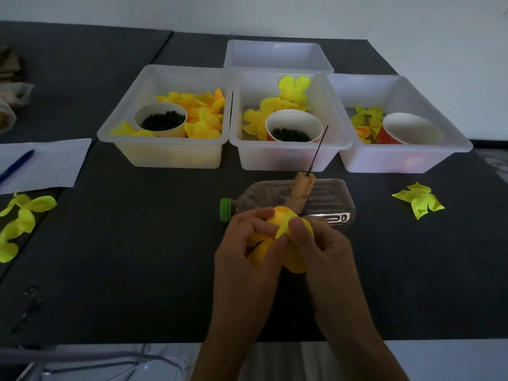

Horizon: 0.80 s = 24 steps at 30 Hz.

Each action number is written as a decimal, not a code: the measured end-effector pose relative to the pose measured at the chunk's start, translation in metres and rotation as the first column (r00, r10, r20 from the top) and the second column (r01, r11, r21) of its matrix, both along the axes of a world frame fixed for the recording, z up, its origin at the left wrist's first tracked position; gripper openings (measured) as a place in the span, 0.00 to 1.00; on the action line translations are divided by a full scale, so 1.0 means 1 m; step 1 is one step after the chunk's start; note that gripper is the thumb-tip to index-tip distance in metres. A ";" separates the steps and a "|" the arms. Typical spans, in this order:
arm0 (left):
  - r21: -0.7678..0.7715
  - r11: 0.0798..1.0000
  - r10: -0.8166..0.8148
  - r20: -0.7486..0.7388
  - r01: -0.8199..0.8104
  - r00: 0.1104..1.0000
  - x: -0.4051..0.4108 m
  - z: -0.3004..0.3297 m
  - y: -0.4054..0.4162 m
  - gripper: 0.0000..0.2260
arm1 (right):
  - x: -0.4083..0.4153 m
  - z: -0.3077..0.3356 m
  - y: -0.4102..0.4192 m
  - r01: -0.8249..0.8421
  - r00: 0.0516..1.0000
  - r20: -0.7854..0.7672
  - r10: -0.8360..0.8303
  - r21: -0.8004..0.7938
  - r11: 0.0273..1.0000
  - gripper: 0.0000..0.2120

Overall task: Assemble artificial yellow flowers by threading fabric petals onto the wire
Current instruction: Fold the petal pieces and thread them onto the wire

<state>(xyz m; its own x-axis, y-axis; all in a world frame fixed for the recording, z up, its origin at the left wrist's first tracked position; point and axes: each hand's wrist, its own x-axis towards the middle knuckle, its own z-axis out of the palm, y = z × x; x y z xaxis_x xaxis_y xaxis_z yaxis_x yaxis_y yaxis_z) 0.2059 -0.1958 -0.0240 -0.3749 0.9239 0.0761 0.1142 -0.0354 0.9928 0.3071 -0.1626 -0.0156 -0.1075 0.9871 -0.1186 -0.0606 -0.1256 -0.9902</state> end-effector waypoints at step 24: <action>0.104 0.885 0.463 -0.305 -0.454 0.832 -0.019 -0.004 0.010 0.12 | 0.002 -0.010 -0.030 -0.094 0.991 0.109 0.079 0.141 0.986 0.12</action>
